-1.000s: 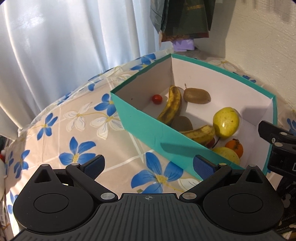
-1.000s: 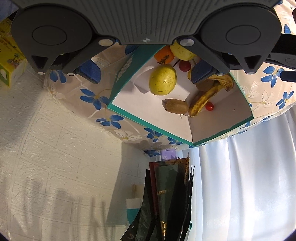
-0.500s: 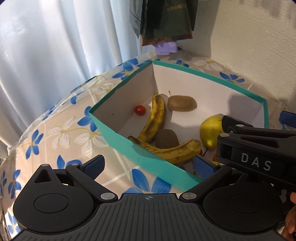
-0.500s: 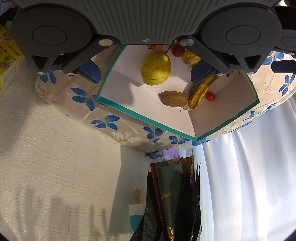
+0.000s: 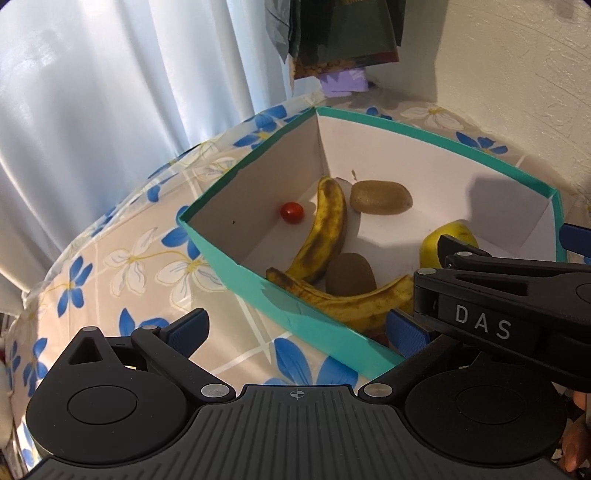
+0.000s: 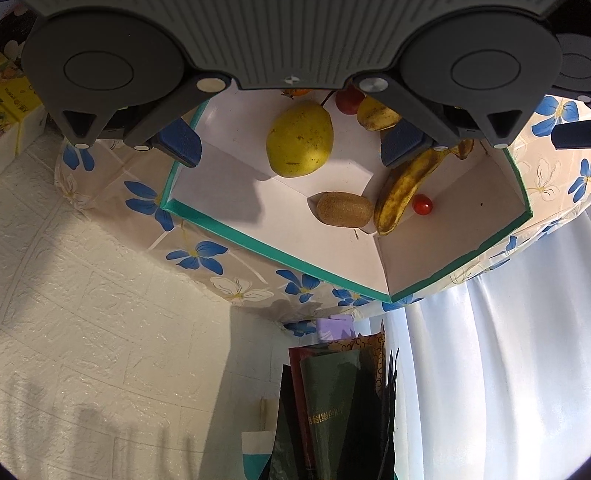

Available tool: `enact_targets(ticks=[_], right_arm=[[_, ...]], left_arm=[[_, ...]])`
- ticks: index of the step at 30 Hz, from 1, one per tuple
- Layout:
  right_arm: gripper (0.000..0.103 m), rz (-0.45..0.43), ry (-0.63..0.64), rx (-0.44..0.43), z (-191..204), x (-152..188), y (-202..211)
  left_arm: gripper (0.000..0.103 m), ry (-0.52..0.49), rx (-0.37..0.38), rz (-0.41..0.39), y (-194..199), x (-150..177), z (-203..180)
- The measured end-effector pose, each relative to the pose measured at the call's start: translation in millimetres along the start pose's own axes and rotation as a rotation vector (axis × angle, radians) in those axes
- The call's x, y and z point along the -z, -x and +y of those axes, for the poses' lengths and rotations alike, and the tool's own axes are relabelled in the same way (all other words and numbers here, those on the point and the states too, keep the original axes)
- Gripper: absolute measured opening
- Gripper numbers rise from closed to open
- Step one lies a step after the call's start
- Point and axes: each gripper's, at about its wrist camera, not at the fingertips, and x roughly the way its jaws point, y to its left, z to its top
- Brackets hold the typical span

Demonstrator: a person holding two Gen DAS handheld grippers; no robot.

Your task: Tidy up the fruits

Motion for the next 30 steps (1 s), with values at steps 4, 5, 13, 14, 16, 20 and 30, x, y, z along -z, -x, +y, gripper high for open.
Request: enact_targets(ticks=[4, 5, 13, 14, 16, 20, 30], right_arm=[[0.103, 0.018, -0.004, -0.012, 0.3, 2.3, -2.5], [0.103, 0.021, -0.006, -0.017, 0.1, 2.7, -2.7], [0.103, 0.054, -0.013, -0.036, -0.9, 3.8, -5.2], [0.103, 0.055, -0.013, -0.036, -0.9, 3.9, -5.0], [0.103, 0.055, -0.014, -0.038, -1.4, 4.1, -4.7], [0.103, 0.055, -0.012, -0.040, -2.1, 3.8, -4.6], [0.103, 0.039, 0.003, -0.028, -4.1, 2.0, -1.7]], left_arm=[[0.103, -0.026, 0.003, 0.003, 0.8, 2.1, -4.4], [0.103, -0.032, 0.006, 0.004, 0.8, 2.4, -5.1], [0.103, -0.052, 0.012, 0.014, 1.1, 2.8, -10.6], [0.103, -0.051, 0.012, 0.014, 1.4, 2.9, -10.6], [0.103, -0.053, 0.008, 0.012, 1.9, 2.6, -11.1], [0.103, -0.054, 0.010, 0.014, 2.5, 2.9, -11.1], [0.103, -0.025, 0.005, 0.009, 5.8, 2.2, -3.6]])
